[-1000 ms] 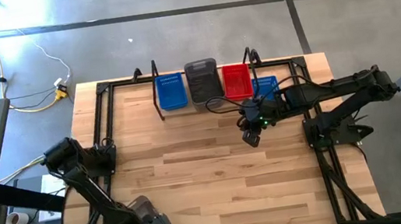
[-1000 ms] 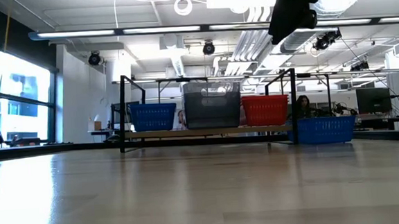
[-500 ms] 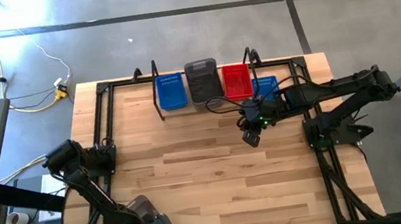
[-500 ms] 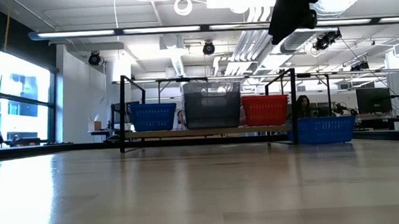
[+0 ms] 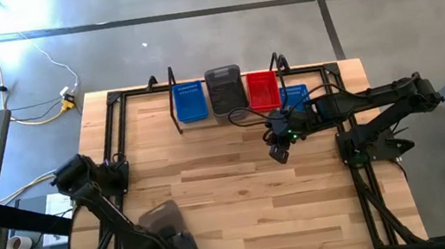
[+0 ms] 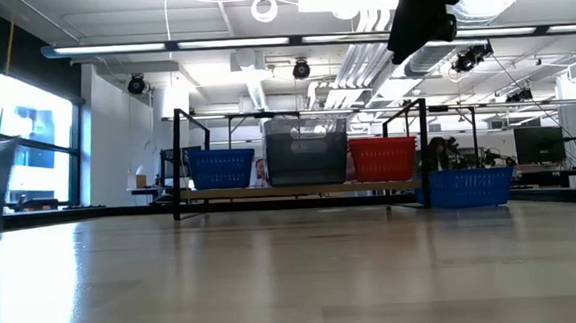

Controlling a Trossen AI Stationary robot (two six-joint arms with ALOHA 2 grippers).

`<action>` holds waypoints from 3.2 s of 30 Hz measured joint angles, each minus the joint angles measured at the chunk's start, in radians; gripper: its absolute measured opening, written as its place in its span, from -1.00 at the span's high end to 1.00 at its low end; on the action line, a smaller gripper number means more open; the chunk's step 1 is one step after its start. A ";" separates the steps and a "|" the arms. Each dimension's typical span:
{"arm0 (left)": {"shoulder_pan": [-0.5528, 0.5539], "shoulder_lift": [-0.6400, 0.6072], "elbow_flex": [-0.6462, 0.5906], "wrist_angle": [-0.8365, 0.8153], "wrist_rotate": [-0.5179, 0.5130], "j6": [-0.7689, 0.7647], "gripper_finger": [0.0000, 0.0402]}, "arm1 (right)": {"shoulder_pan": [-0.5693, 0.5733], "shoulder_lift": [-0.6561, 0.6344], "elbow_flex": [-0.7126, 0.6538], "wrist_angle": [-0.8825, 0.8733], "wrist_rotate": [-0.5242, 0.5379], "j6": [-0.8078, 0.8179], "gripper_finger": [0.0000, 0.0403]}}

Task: Stack baskets on shelf by color
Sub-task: Stack the black bin on the black bin on the shelf

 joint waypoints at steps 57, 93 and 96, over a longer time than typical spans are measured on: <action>1.072 -0.003 0.579 -0.239 -0.129 1.341 1.00 | -0.372 -0.045 0.280 -0.145 0.318 -0.127 0.43; 1.167 0.068 0.526 -0.158 0.029 1.473 1.00 | -0.409 -0.045 0.280 -0.164 0.304 -0.114 0.43; 1.171 0.083 0.526 -0.156 0.024 1.475 1.00 | -0.409 -0.045 0.280 -0.164 0.304 -0.104 0.43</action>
